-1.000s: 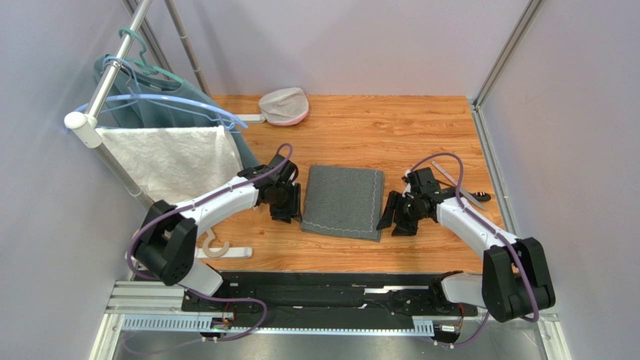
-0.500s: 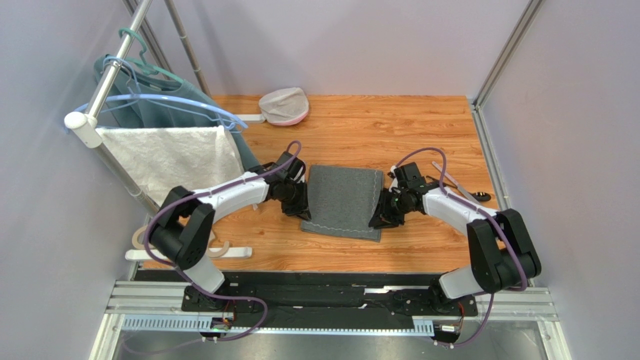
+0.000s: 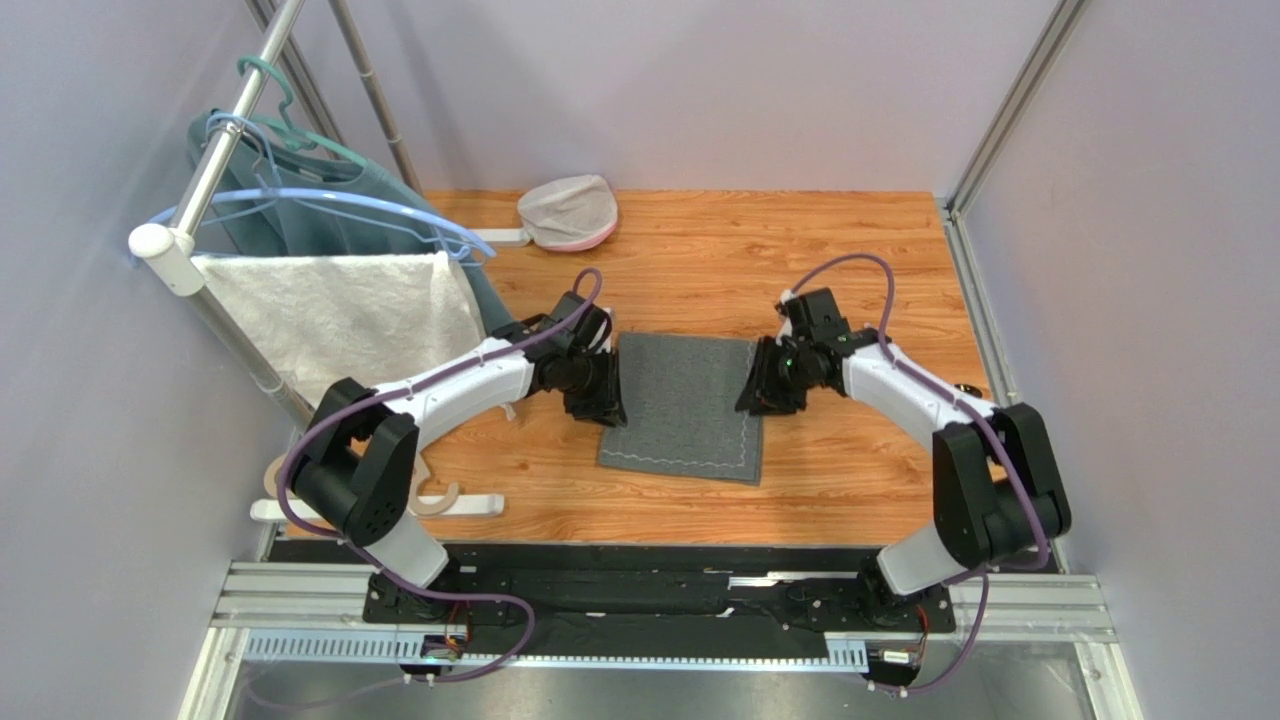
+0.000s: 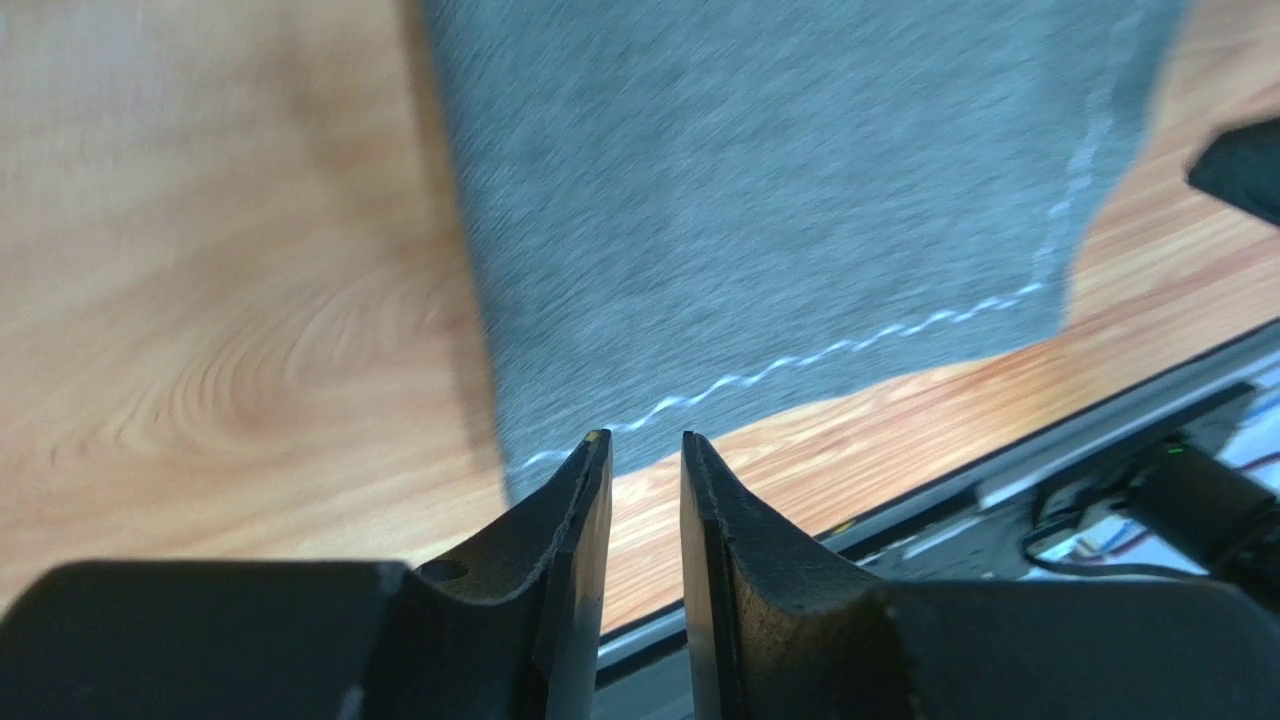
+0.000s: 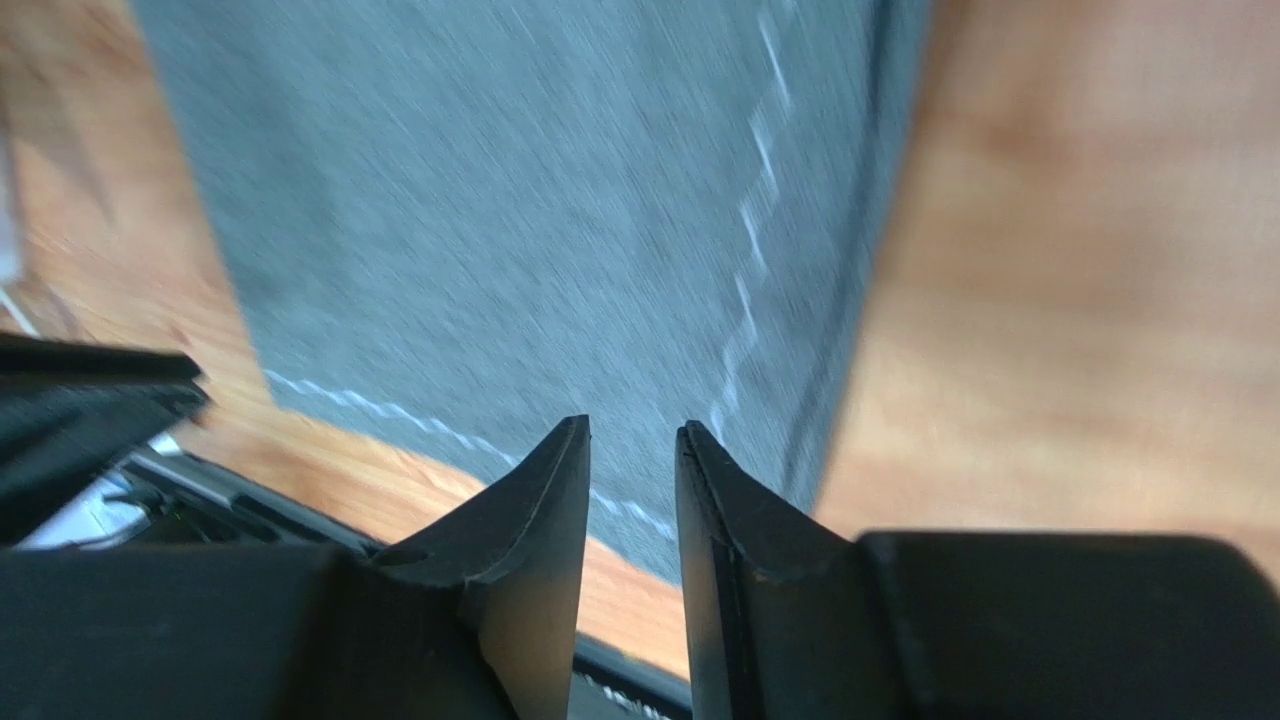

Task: Fold the napkin into a case and place the utensils inside
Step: Smooth out the square-folded napkin at the center of the board, then pick up the top corner of the square-folded napkin from the center of the board, then fold the top corner of the square-folded napkin at the center of the board.

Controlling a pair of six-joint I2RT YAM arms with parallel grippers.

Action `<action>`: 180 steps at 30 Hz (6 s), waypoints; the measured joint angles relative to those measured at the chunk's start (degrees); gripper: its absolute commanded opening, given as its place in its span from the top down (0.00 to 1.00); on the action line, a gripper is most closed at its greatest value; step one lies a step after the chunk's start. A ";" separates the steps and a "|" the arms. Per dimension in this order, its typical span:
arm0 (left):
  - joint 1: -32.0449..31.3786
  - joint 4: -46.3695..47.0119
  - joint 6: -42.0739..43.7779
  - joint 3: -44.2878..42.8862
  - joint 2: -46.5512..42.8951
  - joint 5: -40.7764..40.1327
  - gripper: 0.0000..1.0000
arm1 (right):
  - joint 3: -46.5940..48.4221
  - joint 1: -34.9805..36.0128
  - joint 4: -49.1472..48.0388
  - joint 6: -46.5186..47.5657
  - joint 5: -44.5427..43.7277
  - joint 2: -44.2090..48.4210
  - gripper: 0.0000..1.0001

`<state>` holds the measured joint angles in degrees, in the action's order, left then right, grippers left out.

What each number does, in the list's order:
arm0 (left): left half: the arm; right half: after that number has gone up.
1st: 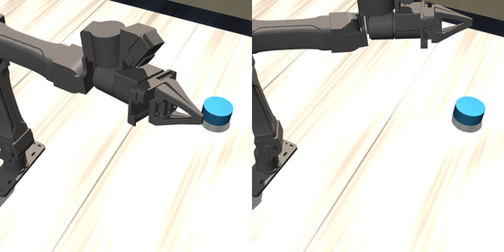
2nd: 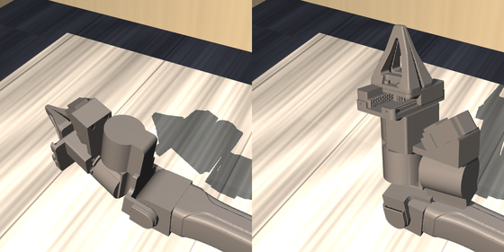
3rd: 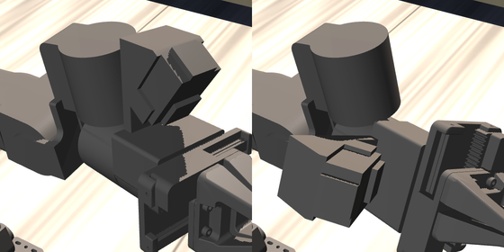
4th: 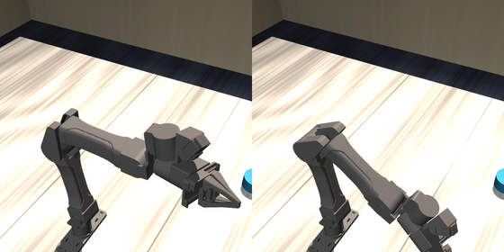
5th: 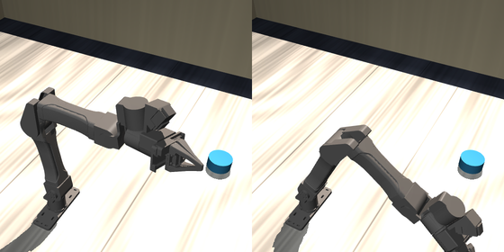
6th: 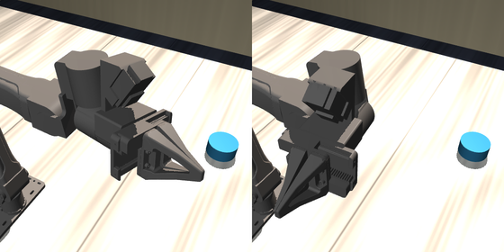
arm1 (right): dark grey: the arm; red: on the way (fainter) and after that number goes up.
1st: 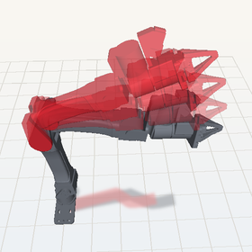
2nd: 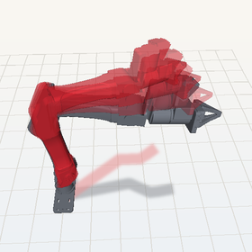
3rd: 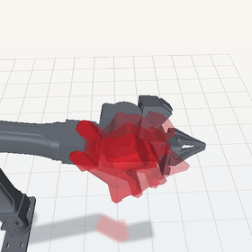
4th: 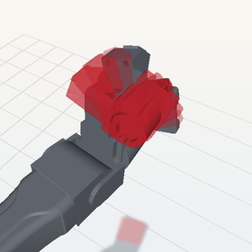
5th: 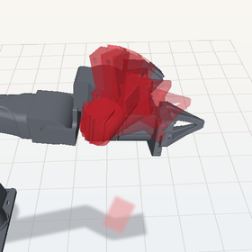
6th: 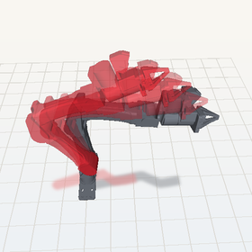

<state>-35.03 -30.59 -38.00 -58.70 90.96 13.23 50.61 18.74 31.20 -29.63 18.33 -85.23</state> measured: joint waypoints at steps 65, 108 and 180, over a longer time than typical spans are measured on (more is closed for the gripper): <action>-9.25 6.86 -1.68 -2.47 9.57 4.70 0.78 | 2.51 -5.14 12.41 3.32 -12.96 0.79 0.62; -11.26 6.25 -2.16 1.40 4.00 3.39 0.76 | -4.24 -5.18 8.11 1.40 -11.30 0.61 0.65; -1.51 2.54 -2.62 6.56 -8.13 -6.25 0.74 | 43.95 12.33 2.67 -2.71 5.84 -38.47 0.97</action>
<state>-36.53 -28.05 -40.62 -52.14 82.83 6.98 94.56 31.07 33.87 -32.34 24.16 -123.70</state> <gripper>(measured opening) 0.262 0.026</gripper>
